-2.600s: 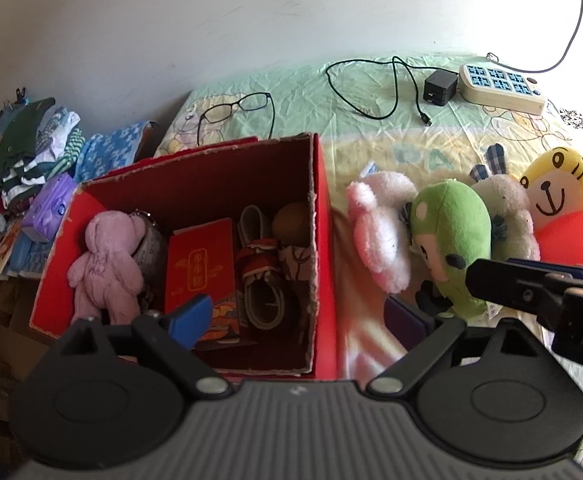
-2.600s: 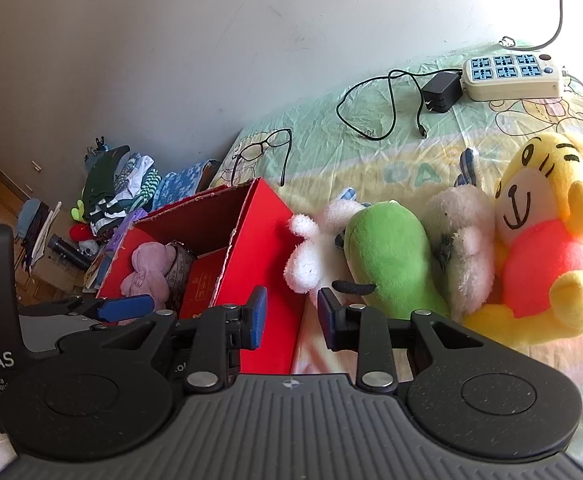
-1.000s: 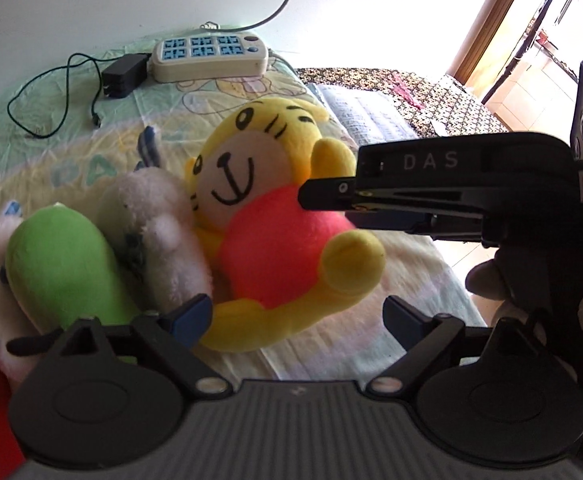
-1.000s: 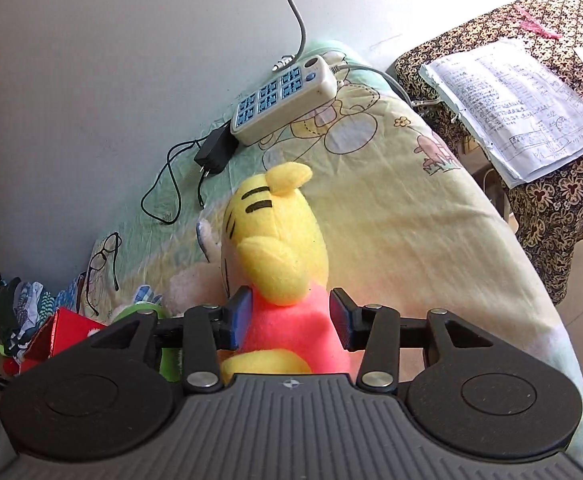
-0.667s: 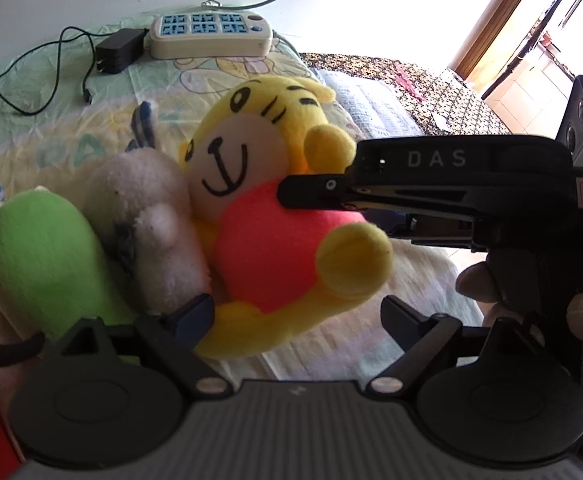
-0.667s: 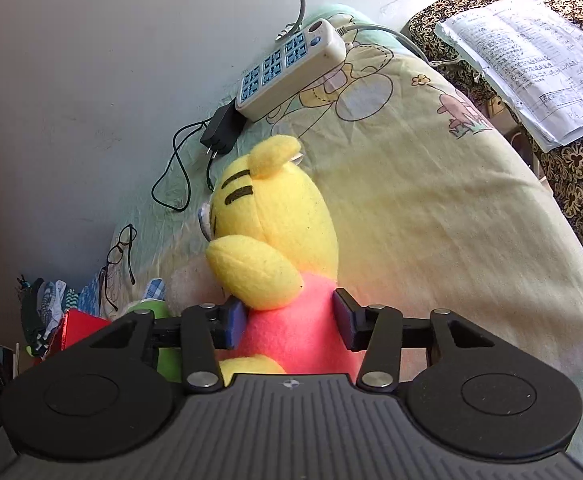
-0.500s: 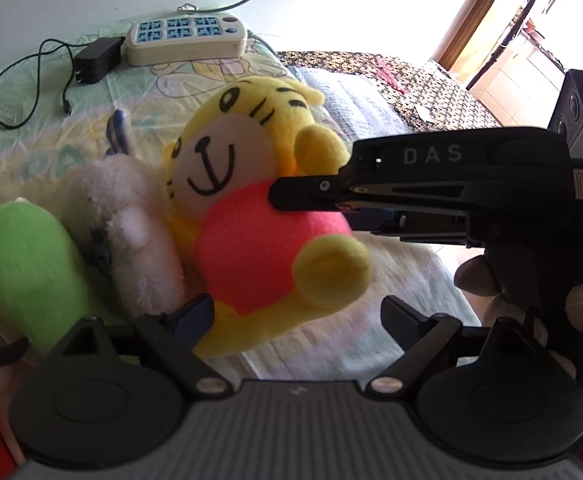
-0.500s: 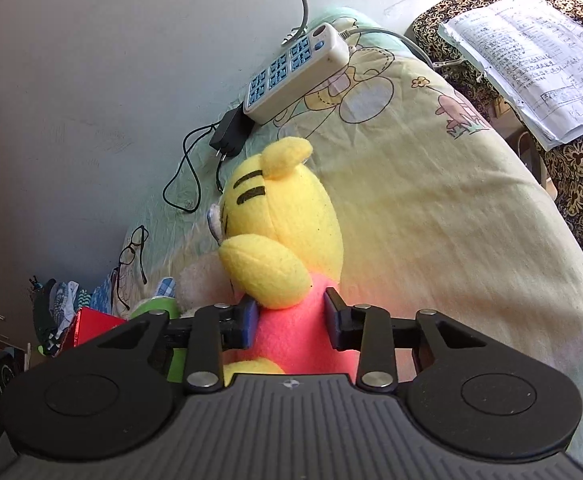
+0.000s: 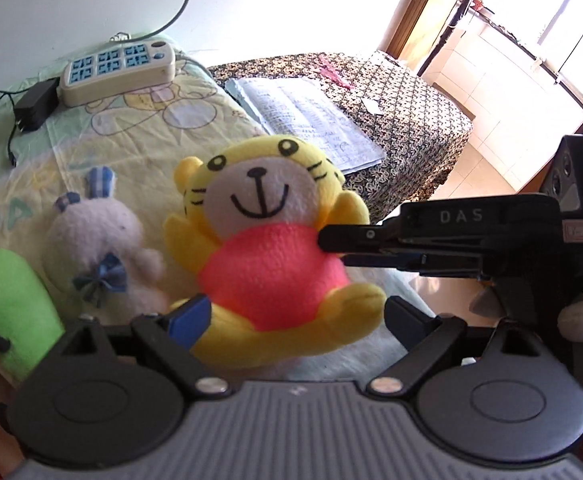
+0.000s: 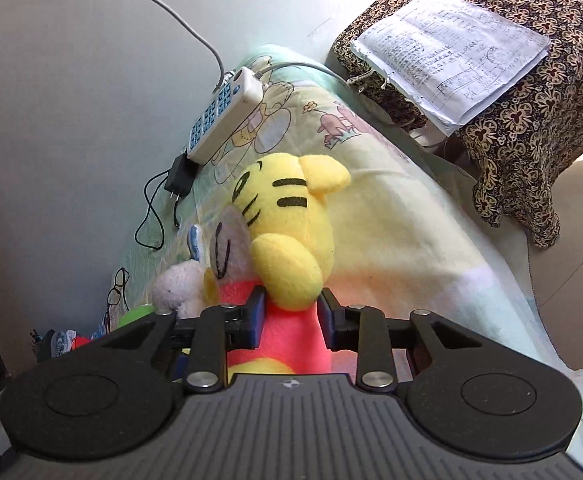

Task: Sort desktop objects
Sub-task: 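Grasp the yellow tiger plush with the right tool and lift it, then carry the yellow tiger plush with the right tool to the red box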

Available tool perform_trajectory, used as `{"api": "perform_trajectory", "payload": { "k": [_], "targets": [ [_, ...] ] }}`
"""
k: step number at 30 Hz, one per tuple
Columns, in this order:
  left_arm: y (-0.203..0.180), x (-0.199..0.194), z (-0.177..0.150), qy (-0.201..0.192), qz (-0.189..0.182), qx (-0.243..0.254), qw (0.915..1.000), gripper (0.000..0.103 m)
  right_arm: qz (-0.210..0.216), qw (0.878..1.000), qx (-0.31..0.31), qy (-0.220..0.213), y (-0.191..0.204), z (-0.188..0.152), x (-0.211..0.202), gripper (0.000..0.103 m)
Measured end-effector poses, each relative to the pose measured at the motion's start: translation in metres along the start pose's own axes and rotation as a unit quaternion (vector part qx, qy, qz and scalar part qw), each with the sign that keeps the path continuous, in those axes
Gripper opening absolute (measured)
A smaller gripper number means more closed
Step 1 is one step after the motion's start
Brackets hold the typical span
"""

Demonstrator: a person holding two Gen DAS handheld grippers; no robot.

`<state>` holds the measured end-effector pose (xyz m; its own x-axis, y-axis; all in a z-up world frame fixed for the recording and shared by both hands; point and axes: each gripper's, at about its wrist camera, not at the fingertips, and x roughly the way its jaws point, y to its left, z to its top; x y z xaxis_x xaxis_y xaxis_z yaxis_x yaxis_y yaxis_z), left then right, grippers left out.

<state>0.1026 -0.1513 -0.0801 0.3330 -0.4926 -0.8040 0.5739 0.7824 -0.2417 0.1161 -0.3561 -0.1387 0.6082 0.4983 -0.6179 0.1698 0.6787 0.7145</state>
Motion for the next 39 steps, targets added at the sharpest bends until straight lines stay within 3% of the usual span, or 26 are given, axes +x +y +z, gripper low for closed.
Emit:
{"api": "perform_trajectory", "payload": {
  "k": [3, 5, 7, 12, 17, 22, 27, 39],
  "targets": [
    [0.002, 0.012, 0.006, 0.008, -0.006, -0.001, 0.9999, 0.097, 0.012, 1.000, -0.001, -0.009, 0.002, 0.001, -0.001, 0.038],
    [0.007, 0.023, 0.006, 0.020, -0.011, -0.014, 0.9996, 0.099, 0.015, 1.000, -0.003, -0.008, 0.004, 0.002, 0.003, 0.050],
    [0.013, 0.031, 0.005, 0.031, -0.021, -0.028, 0.9989, 0.101, 0.016, 1.000, -0.001, -0.003, 0.003, 0.004, 0.007, 0.053],
    [0.024, 0.046, 0.012, 0.038, -0.039, -0.048, 0.9973, 0.103, 0.020, 1.000, 0.006, 0.010, 0.002, 0.007, 0.024, 0.054],
    [0.051, 0.064, 0.015, 0.055, -0.077, -0.118, 0.9885, 0.103, 0.019, 1.000, 0.001, 0.020, 0.007, 0.009, 0.041, 0.060],
    [0.046, 0.068, 0.014, 0.052, -0.075, -0.112, 0.9894, 0.103, 0.033, 0.999, 0.020, 0.029, 0.001, 0.009, 0.050, 0.059],
    [0.038, 0.064, 0.012, 0.054, -0.077, -0.099, 0.9905, 0.102, 0.040, 0.999, 0.009, 0.036, 0.004, 0.006, 0.042, 0.050],
    [-0.007, 0.024, -0.015, 0.060, -0.109, -0.074, 0.9894, 0.101, 0.024, 0.999, 0.003, 0.033, 0.007, -0.025, -0.015, 0.049]
  ]
}}
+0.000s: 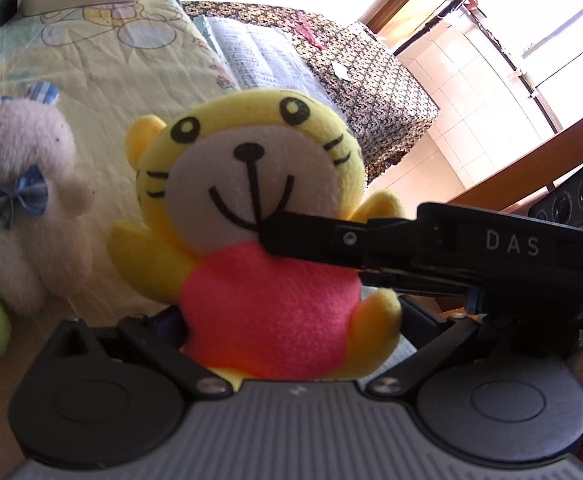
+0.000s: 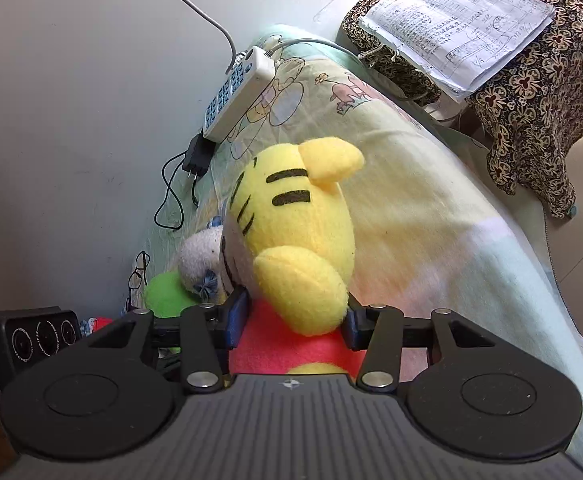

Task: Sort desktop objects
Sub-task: 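Carry the yellow tiger plush with the right tool to the red box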

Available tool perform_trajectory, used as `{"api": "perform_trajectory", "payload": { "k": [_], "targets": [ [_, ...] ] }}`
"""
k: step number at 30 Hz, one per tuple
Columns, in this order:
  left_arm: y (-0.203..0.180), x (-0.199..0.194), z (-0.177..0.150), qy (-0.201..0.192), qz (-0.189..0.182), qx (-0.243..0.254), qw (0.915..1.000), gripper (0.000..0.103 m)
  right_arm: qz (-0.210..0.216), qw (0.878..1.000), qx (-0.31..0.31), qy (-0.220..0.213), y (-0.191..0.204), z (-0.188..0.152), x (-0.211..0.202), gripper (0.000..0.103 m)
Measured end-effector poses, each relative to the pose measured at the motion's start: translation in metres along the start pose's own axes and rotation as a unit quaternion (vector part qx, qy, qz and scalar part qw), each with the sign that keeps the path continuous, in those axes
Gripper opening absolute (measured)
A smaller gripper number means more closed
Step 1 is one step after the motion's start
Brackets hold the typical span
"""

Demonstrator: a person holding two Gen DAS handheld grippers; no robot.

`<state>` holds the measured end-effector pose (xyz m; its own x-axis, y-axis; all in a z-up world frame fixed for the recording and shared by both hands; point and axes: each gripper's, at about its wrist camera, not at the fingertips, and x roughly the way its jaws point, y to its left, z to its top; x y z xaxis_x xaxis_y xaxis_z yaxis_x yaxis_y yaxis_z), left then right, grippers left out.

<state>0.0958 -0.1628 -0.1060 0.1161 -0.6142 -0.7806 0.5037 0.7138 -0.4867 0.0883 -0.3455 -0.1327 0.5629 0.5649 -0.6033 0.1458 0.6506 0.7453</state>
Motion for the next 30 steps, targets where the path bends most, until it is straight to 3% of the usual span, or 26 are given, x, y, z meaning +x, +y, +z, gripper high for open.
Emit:
{"api": "perform_trajectory", "payload": {
  "k": [7, 14, 21, 30],
  "targets": [
    [-0.037, -0.026, -0.023, -0.023, 0.014, 0.048, 0.9985, 0.101, -0.007, 0.999, -0.043, -0.022, 0.020, -0.024, -0.037, 0.050],
    [-0.036, -0.073, -0.040, -0.084, 0.043, 0.020, 0.9954, 0.101, 0.021, 0.992, -0.121, -0.026, 0.060, -0.040, -0.037, 0.050],
    [-0.018, -0.143, -0.052, -0.160, 0.103, -0.014, 0.9817, 0.101, 0.095, 0.979, -0.179, -0.010, 0.116, -0.053, -0.011, 0.050],
    [0.024, -0.227, -0.070, -0.218, 0.147, -0.014, 0.9648, 0.101, 0.144, 0.965, -0.217, -0.008, 0.202, -0.073, 0.021, 0.050]
  ]
}}
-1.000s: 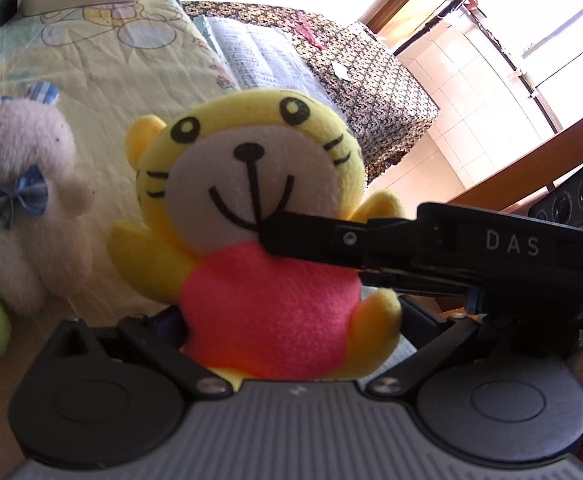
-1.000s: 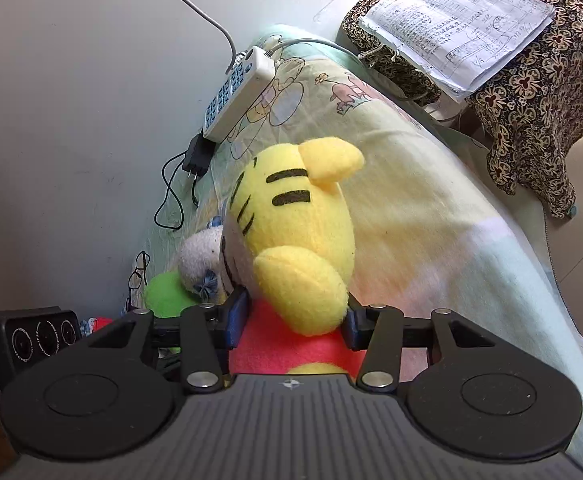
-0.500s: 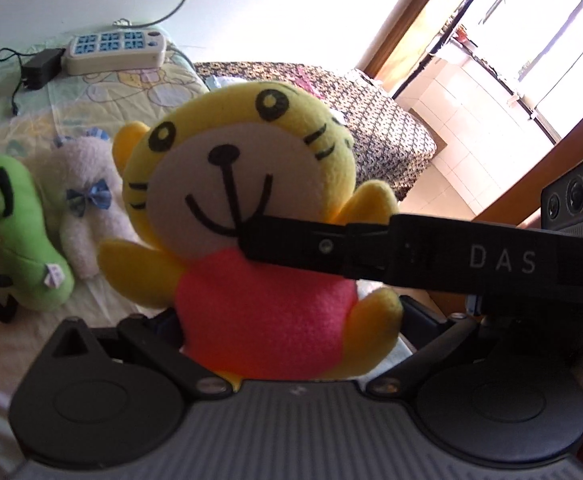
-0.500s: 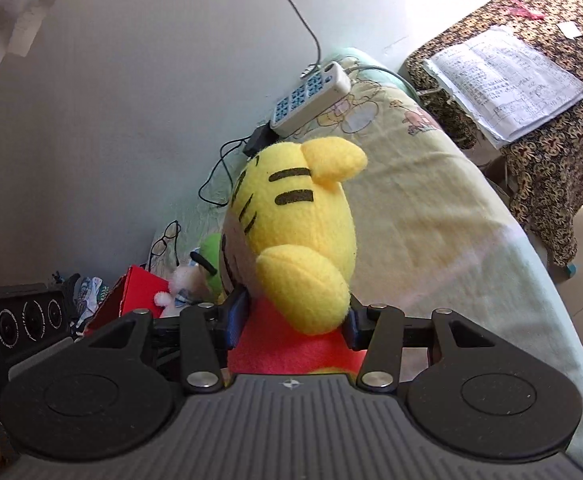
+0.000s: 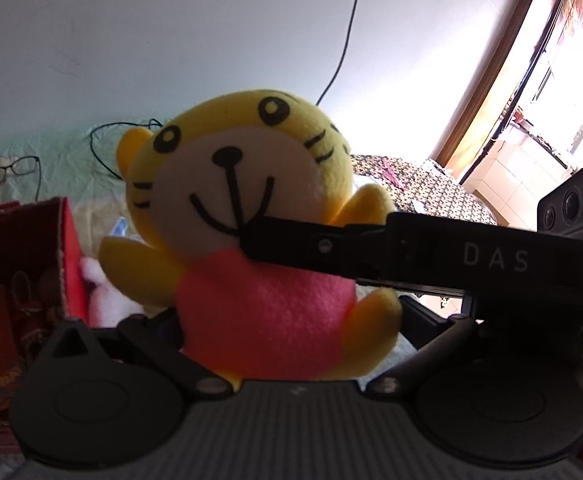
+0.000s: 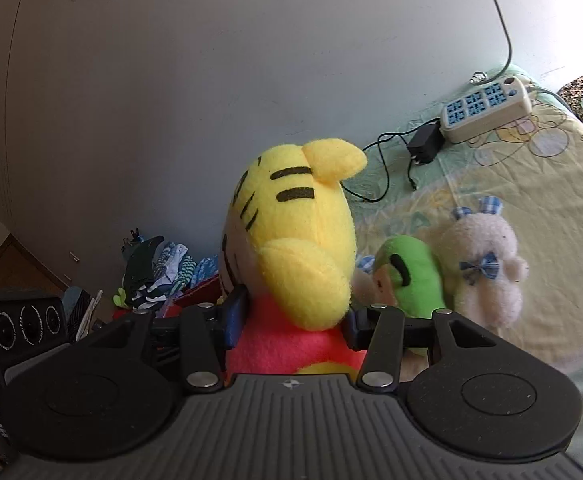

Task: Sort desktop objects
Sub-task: 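Carry the yellow tiger plush with the right tool to the red box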

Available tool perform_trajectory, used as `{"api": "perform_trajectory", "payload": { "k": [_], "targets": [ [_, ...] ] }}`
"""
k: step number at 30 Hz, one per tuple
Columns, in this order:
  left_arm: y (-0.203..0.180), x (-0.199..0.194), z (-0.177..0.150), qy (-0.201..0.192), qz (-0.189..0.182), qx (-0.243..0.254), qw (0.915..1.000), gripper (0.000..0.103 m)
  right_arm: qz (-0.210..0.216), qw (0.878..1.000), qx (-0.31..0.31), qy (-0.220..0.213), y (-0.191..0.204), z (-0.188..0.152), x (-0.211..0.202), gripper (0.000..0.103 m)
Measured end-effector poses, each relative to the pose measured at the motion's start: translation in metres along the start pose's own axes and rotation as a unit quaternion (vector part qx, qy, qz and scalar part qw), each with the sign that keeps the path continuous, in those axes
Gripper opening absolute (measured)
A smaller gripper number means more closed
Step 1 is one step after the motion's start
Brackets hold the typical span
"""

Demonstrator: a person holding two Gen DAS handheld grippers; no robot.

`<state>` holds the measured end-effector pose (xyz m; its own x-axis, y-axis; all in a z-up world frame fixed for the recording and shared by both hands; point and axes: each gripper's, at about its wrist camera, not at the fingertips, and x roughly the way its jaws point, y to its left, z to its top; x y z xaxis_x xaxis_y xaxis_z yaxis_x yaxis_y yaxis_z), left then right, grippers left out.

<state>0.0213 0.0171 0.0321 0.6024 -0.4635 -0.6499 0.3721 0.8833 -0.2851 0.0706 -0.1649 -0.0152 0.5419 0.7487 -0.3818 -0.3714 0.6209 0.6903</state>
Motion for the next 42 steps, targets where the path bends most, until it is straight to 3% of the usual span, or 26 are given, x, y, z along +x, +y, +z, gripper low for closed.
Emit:
{"api": "perform_trajectory", "payload": {
  "k": [9, 17, 24, 31, 34, 42],
  "targets": [
    [0.085, -0.049, 0.004, -0.026, 0.002, -0.010, 0.9996, 0.102, -0.005, 1.000, 0.001, -0.018, 0.073, -0.033, 0.072, 0.050],
    [0.149, -0.047, -0.008, -0.010, -0.054, -0.043, 0.9976, 0.103, -0.071, 0.997, -0.017, -0.031, 0.099, -0.057, 0.105, 0.049],
    [0.170, -0.048, -0.027, -0.012, -0.073, -0.029, 0.9969, 0.103, -0.152, 0.986, -0.057, -0.036, 0.108, -0.069, 0.123, 0.047],
    [0.182, -0.057, -0.028, -0.023, -0.064, -0.015, 0.9976, 0.100, -0.201, 0.974, -0.107, -0.013, 0.125, -0.077, 0.138, 0.046],
    [0.195, -0.066, -0.033, -0.026, -0.069, -0.003, 0.9973, 0.089, -0.213, 0.970, -0.115, 0.012, 0.125, -0.077, 0.147, 0.047],
    [0.214, -0.066, -0.036, -0.021, -0.081, -0.005, 0.9965, 0.083, -0.225, 0.968, -0.107, 0.040, 0.122, -0.076, 0.164, 0.051]
  ]
}}
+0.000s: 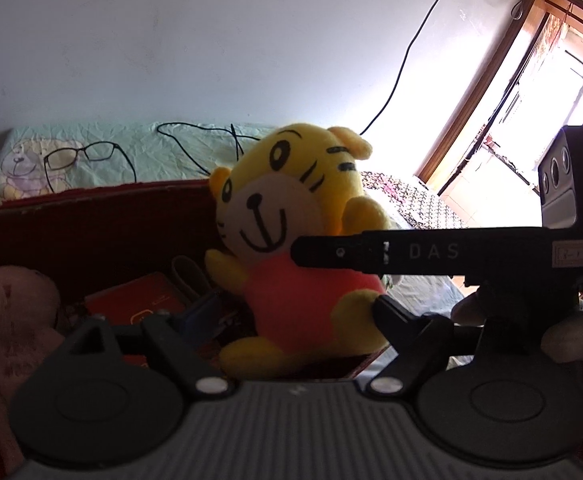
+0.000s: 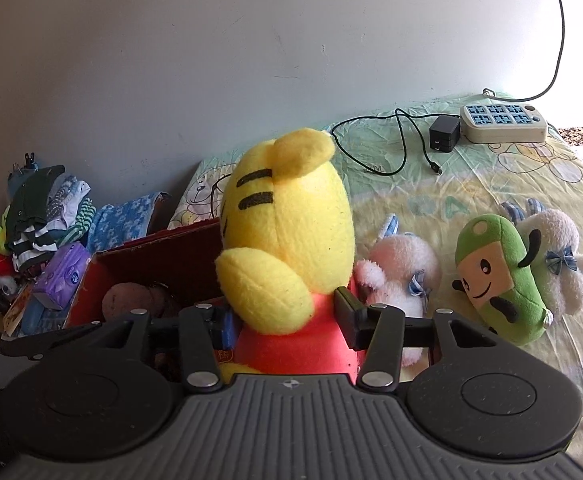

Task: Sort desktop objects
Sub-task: 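Carry the yellow tiger plush with the right tool to the red box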

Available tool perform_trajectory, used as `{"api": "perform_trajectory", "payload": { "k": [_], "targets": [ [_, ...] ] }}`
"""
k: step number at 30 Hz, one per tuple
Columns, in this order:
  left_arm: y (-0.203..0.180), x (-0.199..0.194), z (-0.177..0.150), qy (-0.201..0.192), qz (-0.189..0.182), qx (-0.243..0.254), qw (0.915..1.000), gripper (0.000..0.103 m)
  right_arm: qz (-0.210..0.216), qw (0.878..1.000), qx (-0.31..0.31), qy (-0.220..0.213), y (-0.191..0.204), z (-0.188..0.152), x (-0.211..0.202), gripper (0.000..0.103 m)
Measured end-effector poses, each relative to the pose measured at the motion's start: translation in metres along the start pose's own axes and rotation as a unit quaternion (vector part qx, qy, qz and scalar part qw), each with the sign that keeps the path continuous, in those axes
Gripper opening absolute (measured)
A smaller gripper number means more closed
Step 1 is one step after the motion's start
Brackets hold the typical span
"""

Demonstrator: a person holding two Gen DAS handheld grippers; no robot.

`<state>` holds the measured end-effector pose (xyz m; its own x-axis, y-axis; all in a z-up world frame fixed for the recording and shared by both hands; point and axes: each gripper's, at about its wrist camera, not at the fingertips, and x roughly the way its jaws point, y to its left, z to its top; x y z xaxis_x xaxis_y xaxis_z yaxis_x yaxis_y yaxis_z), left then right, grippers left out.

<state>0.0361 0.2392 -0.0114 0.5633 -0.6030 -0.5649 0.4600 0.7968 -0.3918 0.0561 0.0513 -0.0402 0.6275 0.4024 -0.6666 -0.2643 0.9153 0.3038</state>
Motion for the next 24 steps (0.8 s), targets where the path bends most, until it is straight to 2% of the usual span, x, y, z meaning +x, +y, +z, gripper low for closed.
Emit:
{"api": "perform_trajectory", "payload": {
  "k": [3, 5, 10, 13, 15, 17, 19, 23, 24],
  "targets": [
    [0.011, 0.000, -0.005, 0.009, 0.006, -0.014, 0.9998, 0.074, 0.001, 1.000, 0.001, 0.028, 0.000, -0.002, 0.011, 0.051],
    [0.021, -0.002, -0.008, 0.009, 0.009, -0.033, 0.9994, 0.069, -0.002, 0.999, -0.006, 0.032, 0.002, -0.003, 0.012, 0.051],
    [0.034, -0.005, -0.009, 0.004, 0.044, -0.070, 0.9966, 0.069, -0.004, 0.999, -0.014, 0.051, 0.003, 0.006, 0.004, 0.047],
    [0.037, 0.003, 0.002, 0.011, 0.091, -0.086, 0.9920, 0.069, 0.001, 0.998, -0.005, 0.070, 0.002, 0.014, 0.001, 0.045],
    [0.037, 0.014, 0.011, 0.023, 0.123, -0.086, 0.9884, 0.069, 0.004, 0.997, 0.007, 0.083, -0.001, 0.023, 0.000, 0.044],
    [0.035, 0.026, 0.017, 0.037, 0.131, -0.085, 0.9871, 0.068, 0.006, 0.996, 0.010, 0.092, -0.002, 0.031, -0.002, 0.044],
    [0.032, 0.040, 0.022, 0.052, 0.132, -0.075, 0.9870, 0.059, 0.007, 0.994, 0.002, 0.108, 0.000, 0.038, -0.002, 0.044],
    [0.021, 0.059, 0.019, 0.076, 0.144, -0.042, 0.9858, 0.052, 0.005, 0.991, 0.000, 0.135, -0.001, 0.041, 0.008, 0.047],
    [0.020, 0.063, 0.019, 0.080, 0.144, -0.038, 0.9855, 0.048, 0.004, 0.990, -0.002, 0.138, -0.001, 0.039, 0.011, 0.049]
  ]
}}
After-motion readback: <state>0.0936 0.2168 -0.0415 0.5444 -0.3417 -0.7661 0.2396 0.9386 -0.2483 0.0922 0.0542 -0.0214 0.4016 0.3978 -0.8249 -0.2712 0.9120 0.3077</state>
